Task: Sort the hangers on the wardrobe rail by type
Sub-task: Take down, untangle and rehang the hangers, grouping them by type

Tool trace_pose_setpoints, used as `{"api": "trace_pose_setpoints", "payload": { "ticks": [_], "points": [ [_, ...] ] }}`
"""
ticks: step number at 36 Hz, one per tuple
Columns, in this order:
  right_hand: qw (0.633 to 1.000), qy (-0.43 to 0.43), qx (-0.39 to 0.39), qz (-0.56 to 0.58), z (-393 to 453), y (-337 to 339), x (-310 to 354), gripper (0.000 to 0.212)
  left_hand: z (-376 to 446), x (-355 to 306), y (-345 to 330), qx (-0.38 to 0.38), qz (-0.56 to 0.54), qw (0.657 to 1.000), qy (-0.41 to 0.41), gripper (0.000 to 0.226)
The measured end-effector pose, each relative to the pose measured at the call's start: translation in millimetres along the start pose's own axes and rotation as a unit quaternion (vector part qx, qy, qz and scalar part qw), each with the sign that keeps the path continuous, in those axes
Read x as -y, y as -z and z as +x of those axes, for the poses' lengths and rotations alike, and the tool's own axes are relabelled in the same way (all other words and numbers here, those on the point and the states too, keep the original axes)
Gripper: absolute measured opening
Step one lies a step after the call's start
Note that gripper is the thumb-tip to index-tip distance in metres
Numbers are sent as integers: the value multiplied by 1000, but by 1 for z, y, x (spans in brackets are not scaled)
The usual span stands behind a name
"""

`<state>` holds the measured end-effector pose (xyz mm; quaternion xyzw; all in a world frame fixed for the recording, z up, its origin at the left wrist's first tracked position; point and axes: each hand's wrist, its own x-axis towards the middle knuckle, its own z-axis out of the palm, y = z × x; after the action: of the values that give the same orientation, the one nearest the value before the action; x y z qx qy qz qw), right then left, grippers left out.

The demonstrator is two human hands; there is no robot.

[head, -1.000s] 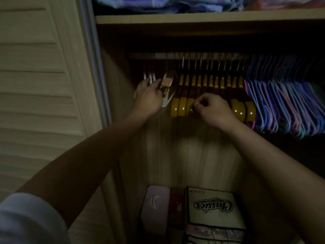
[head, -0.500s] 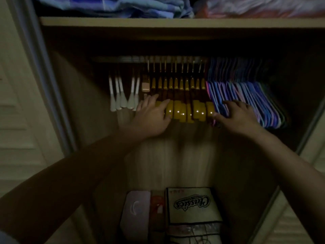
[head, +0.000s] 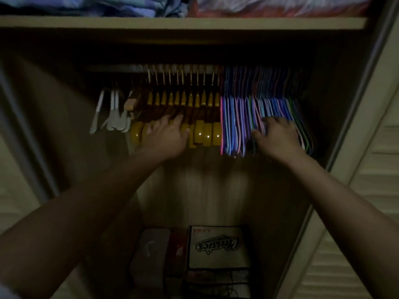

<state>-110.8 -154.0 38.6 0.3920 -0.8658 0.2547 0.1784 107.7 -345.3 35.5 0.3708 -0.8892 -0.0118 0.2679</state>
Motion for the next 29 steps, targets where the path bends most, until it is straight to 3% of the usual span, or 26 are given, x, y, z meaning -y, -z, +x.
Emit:
{"api": "trace_pose_setpoints", "payload": {
  "ticks": [5, 7, 15, 19, 29],
  "points": [
    [994, 92, 24, 46, -10, -3, 22, 61, 6, 16, 7, -67, -27, 991, 115, 50],
    [992, 109, 34, 61, -12, -6, 28, 58, 15, 29, 9, -43, -8, 988, 149, 50],
    [986, 137, 41, 82, -12, -13, 36, 51, 23, 50, 16, 43, -53, 992, 106, 52],
    [986, 141, 34, 87, -9, -11, 46, 51, 23, 55, 15, 80, -2, 995, 57, 51],
    [984, 159, 54, 65, 0, -23, 85, 58, 37, 96, 26, 76, 69, 988, 117, 46]
  ]
}}
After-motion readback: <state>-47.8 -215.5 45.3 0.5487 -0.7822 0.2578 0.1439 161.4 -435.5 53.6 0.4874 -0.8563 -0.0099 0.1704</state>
